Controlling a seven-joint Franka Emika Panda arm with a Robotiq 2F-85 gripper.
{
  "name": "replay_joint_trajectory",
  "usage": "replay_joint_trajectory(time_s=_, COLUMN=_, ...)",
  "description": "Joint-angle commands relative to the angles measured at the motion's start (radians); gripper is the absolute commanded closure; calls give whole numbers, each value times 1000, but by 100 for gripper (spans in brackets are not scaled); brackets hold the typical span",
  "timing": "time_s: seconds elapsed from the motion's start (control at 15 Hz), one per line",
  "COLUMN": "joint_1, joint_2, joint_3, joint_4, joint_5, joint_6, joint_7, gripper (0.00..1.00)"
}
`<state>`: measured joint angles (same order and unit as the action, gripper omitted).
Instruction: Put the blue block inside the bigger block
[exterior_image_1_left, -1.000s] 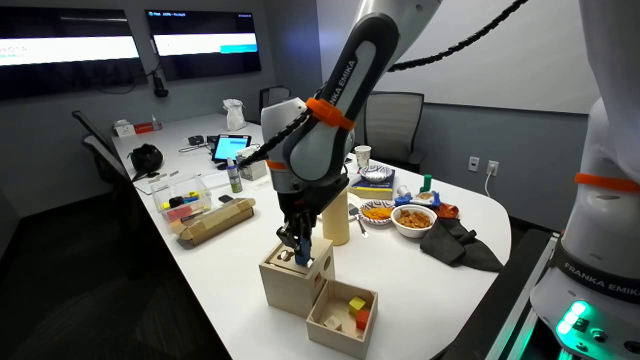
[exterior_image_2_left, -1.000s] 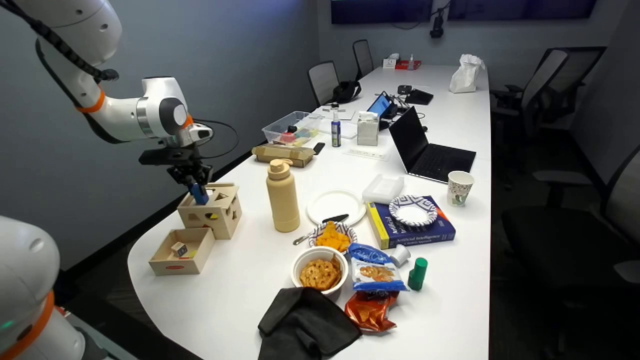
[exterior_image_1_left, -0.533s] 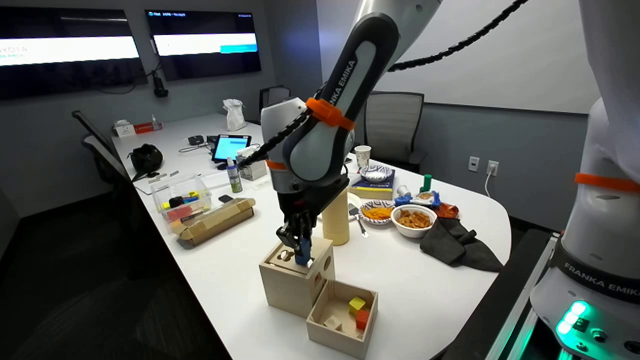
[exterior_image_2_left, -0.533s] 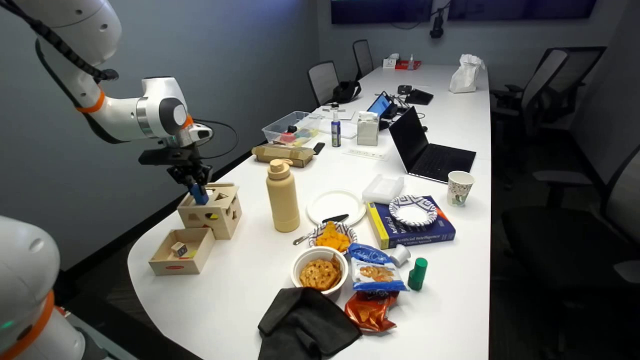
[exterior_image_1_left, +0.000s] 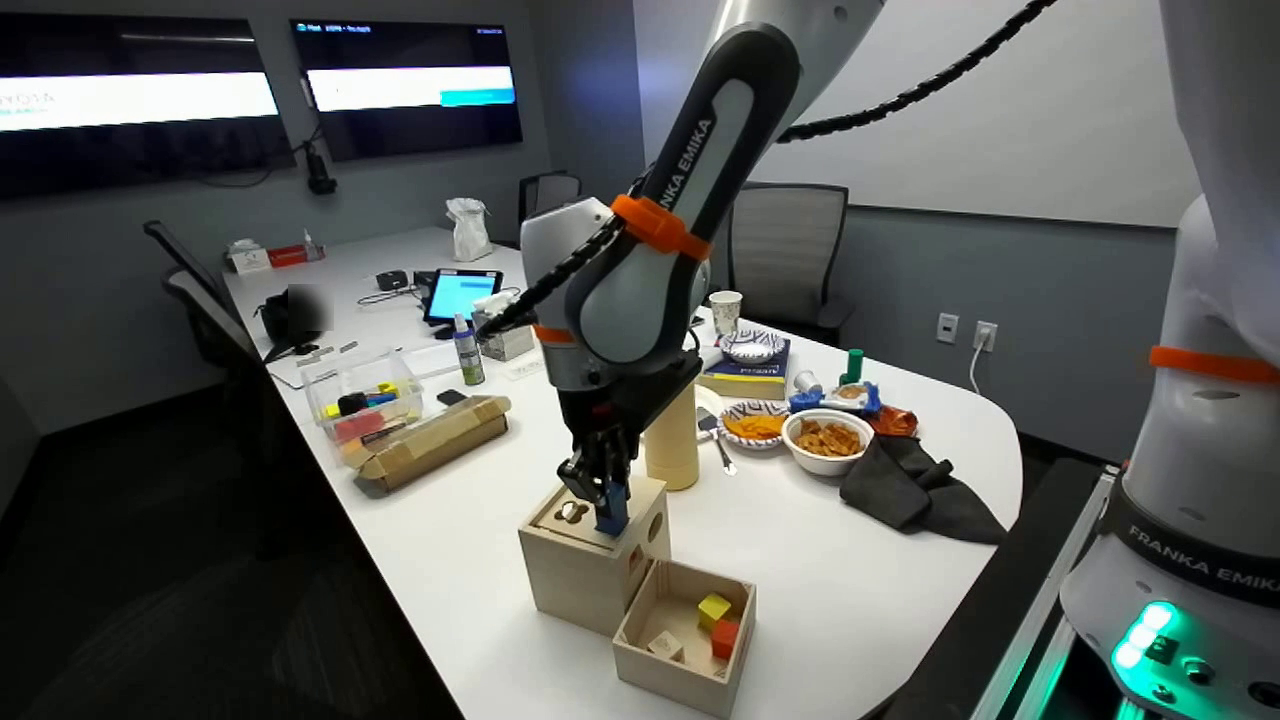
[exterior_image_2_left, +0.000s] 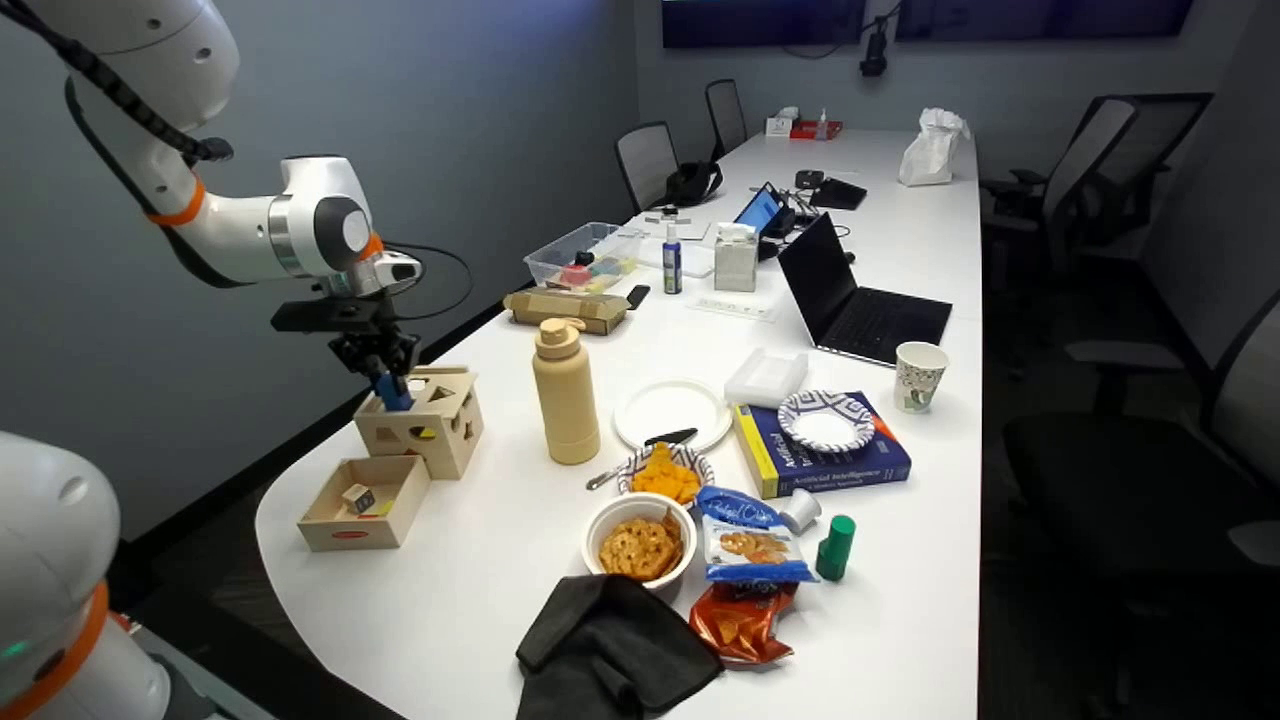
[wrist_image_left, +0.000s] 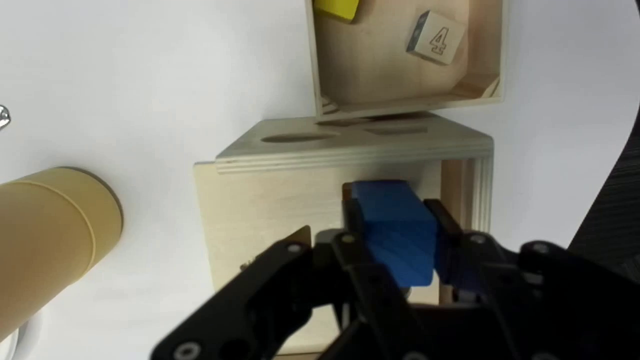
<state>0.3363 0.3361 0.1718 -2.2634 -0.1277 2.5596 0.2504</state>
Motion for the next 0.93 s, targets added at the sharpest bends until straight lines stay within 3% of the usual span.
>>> replay_joint_trajectory(time_s=0.0, joint_1=5, joint_2=-9, joint_3=7, joint_4=-37, joint_5=13, joint_6=-25, joint_7=17, gripper=91)
replay_joint_trajectory(time_s=0.4, joint_1=-1, joint_2=5, joint_3=7, joint_4=-52, joint_5=14, joint_6=0, joint_7=8, gripper=91)
replay_joint_trajectory(time_s=0.47, joint_1=-1, joint_2=5, joint_3=7, joint_4=-54, joint_5=13, joint_6=5, joint_7=7, gripper=41)
replay_joint_trajectory(time_s=0.6, joint_1=-1, joint_2=3, joint_3=7, joint_4=-58, joint_5=10, joint_6=14, joint_7=5, gripper=35)
replay_joint_trajectory(time_s=0.87, joint_1=-3, joint_2=3, joint_3=9, joint_4=-57, joint_5=12, joint_6=29, joint_7=-4, gripper=4)
